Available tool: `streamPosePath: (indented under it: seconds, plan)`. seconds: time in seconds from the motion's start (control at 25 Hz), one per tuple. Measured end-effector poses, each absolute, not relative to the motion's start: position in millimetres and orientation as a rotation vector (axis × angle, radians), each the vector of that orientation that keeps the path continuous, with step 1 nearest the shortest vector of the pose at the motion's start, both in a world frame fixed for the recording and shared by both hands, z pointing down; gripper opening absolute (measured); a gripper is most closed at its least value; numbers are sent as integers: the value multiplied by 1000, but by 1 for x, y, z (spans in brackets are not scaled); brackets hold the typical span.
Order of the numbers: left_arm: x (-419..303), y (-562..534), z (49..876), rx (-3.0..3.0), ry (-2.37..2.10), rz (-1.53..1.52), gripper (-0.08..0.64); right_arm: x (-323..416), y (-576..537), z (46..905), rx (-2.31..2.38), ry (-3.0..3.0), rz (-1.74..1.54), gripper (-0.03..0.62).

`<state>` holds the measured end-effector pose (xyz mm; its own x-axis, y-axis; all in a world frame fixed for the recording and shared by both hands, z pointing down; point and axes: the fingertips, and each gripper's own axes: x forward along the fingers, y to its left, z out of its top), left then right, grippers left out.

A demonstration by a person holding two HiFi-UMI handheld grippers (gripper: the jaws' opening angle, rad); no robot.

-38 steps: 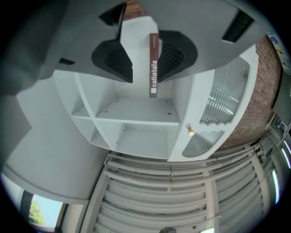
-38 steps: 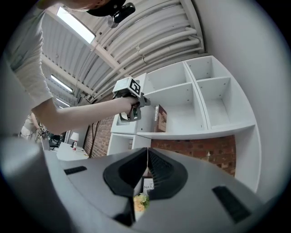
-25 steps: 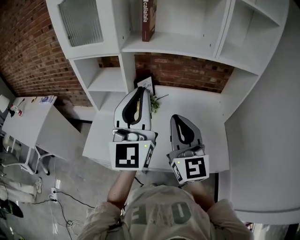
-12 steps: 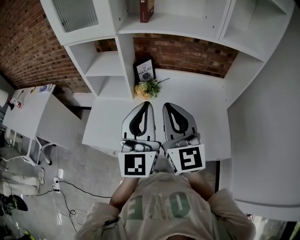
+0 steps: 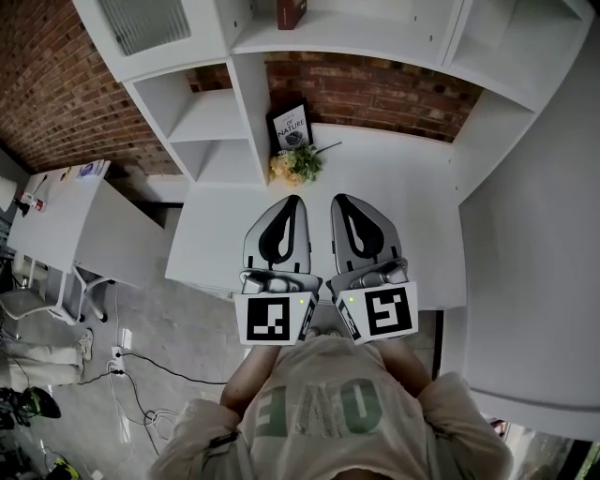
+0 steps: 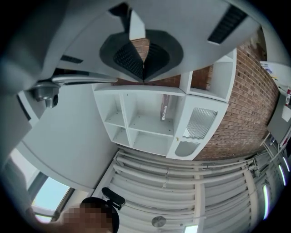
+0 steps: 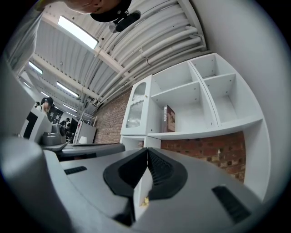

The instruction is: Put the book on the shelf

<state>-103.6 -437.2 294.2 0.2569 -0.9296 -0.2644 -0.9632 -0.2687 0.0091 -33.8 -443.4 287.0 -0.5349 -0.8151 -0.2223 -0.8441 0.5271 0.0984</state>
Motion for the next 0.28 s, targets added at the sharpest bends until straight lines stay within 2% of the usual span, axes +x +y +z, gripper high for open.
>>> streamPosePath:
  seconds: [0.28]
  plan:
    - [-102,-435,295,-2374,1799,347,14,-34,-439,290,-1424,2617,285,15]
